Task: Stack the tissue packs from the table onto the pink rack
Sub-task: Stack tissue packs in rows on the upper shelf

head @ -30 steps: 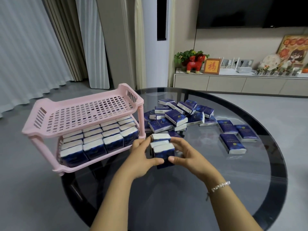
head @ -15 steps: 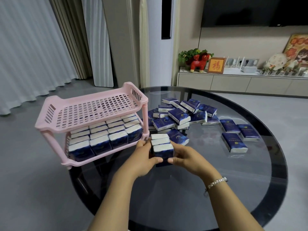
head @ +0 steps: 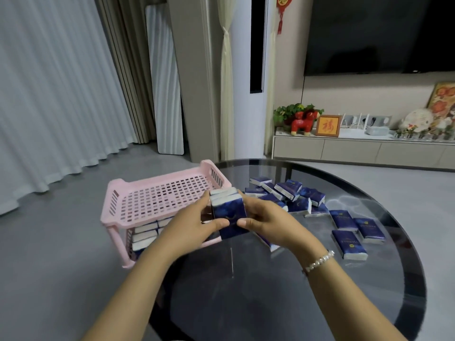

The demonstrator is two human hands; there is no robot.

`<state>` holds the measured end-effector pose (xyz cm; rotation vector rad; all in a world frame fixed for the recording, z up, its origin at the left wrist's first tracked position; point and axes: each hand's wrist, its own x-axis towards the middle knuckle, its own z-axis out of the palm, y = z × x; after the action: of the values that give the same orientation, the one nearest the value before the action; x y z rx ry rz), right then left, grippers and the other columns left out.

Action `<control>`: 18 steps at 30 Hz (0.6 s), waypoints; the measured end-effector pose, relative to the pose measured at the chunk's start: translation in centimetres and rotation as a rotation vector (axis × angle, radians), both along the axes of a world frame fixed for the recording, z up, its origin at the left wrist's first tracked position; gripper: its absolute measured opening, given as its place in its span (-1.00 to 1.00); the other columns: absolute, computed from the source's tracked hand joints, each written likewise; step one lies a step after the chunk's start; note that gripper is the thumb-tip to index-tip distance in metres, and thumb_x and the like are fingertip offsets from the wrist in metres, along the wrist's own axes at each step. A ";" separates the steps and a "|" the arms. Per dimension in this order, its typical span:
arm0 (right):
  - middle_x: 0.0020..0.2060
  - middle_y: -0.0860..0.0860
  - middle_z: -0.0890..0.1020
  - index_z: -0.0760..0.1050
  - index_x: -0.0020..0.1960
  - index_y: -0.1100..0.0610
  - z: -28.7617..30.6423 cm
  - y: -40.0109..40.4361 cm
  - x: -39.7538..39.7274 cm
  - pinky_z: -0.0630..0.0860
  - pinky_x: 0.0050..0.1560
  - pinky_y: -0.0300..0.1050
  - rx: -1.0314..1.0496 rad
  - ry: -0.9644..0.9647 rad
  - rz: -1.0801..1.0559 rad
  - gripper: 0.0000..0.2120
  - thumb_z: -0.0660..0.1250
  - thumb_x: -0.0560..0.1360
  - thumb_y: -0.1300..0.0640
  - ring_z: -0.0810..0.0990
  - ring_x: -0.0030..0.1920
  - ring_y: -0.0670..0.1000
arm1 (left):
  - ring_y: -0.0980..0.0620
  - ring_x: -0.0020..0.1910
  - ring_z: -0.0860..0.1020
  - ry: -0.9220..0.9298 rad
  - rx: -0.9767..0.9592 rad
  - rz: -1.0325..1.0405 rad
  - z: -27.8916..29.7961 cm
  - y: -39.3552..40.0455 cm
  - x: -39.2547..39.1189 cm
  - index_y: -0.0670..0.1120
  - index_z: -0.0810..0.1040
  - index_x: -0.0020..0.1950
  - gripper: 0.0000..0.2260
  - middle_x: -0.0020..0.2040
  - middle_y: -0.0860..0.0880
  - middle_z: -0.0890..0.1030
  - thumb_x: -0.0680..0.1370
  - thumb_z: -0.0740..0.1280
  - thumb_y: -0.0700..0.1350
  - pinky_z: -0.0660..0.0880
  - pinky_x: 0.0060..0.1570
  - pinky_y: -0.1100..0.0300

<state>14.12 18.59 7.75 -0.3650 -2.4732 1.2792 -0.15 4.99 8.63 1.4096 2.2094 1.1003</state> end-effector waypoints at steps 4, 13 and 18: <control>0.11 -0.14 0.60 0.23 0.43 -0.19 3.3 0.5 -2.8 0.48 0.14 -0.20 0.180 -0.052 -0.018 -0.49 0.22 0.57 0.19 0.59 0.07 -0.10 | 0.14 0.17 0.54 -0.032 0.019 0.040 2.3 0.9 -2.2 0.10 0.29 0.43 -0.42 0.15 0.18 0.57 0.46 0.42 -0.02 0.44 0.28 0.08; 0.27 0.00 0.53 0.21 0.44 -0.02 4.9 4.0 -10.2 0.45 0.27 0.01 0.103 -0.082 -0.023 -0.53 0.24 0.56 0.07 0.53 0.19 -0.02 | 0.04 0.17 0.54 -0.009 -0.004 0.115 3.3 4.3 -8.0 0.08 0.39 0.39 -0.58 0.21 0.05 0.58 0.54 0.34 -0.13 0.45 0.22 0.09; 0.31 0.03 0.45 0.25 0.44 0.00 4.7 6.4 -14.3 0.29 0.33 0.05 0.335 -0.173 -0.054 -0.50 0.27 0.54 0.04 0.29 0.35 0.08 | 0.03 0.18 0.51 -0.026 -0.037 0.177 1.9 6.9 -11.2 0.03 0.32 0.43 -0.55 0.28 0.01 0.53 0.55 0.32 -0.12 0.42 0.10 0.19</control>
<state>-0.15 24.97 12.50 -0.4671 -2.7401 0.8200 -11.31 11.92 10.49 1.1968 2.3592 1.1213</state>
